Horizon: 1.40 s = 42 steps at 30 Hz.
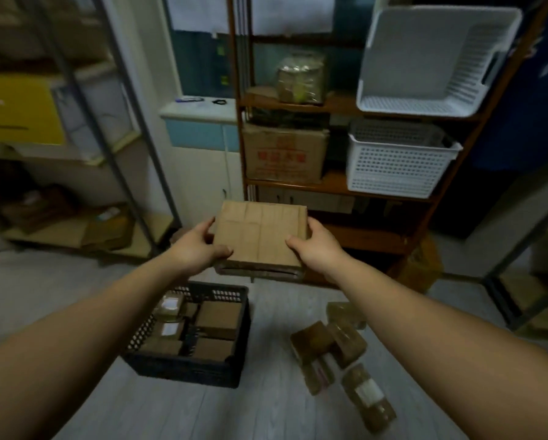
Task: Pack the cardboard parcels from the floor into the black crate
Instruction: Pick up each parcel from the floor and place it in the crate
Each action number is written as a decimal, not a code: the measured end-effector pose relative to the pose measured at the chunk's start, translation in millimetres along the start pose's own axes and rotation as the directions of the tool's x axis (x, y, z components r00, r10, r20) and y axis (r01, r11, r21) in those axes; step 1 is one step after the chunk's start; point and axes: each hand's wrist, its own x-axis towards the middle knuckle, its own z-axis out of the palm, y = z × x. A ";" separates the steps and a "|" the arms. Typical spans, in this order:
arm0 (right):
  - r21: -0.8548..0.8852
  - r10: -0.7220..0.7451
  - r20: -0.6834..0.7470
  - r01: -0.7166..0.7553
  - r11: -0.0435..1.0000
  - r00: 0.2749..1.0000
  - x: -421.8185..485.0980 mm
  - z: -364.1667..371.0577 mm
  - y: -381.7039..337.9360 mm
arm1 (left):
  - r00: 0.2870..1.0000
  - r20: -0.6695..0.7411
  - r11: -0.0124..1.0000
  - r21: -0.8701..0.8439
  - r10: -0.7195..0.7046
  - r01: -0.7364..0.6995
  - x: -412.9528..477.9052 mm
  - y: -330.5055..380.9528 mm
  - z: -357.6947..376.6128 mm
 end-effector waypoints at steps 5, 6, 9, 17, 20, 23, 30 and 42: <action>-0.018 -0.038 0.051 0.039 0.999 0.998 17.0 90.4 -58.0 | 0.996 -0.075 0.999 0.006 0.044 -0.044 -2.9 -31.7 -98.0; -0.018 -0.035 0.061 0.037 0.999 0.997 20.9 110.4 -66.8 | 0.997 -0.071 0.999 -0.002 0.035 -0.035 -1.4 -41.2 -118.4; -0.027 -0.024 0.097 0.027 0.999 0.995 32.3 171.1 -86.9 | 0.999 -0.041 1.000 -0.020 0.017 -0.018 3.6 -72.0 -175.8; -0.052 -0.001 0.153 0.009 0.999 0.988 65.9 265.3 -96.5 | 0.999 0.000 0.999 0.020 -0.036 0.036 37.6 -127.4 -249.3; -0.076 0.020 0.140 -0.009 0.997 0.990 92.3 282.4 -92.3 | 0.998 0.000 0.997 0.042 -0.064 0.064 65.3 -137.4 -252.2; -0.102 0.030 0.141 -0.016 0.995 0.990 124.4 301.2 -84.8 | 0.996 -0.004 0.994 0.059 -0.093 0.093 98.8 -149.6 -256.7; -0.140 0.045 0.145 -0.025 0.990 0.988 191.0 353.1 -63.5 | 0.988 0.044 0.976 0.164 -0.149 0.140 179.4 -193.3 -274.8; -0.141 0.215 0.092 -0.201 0.969 0.972 235.9 483.0 27.3 | 0.958 0.261 0.952 0.303 -0.122 0.039 278.2 -337.0 -281.8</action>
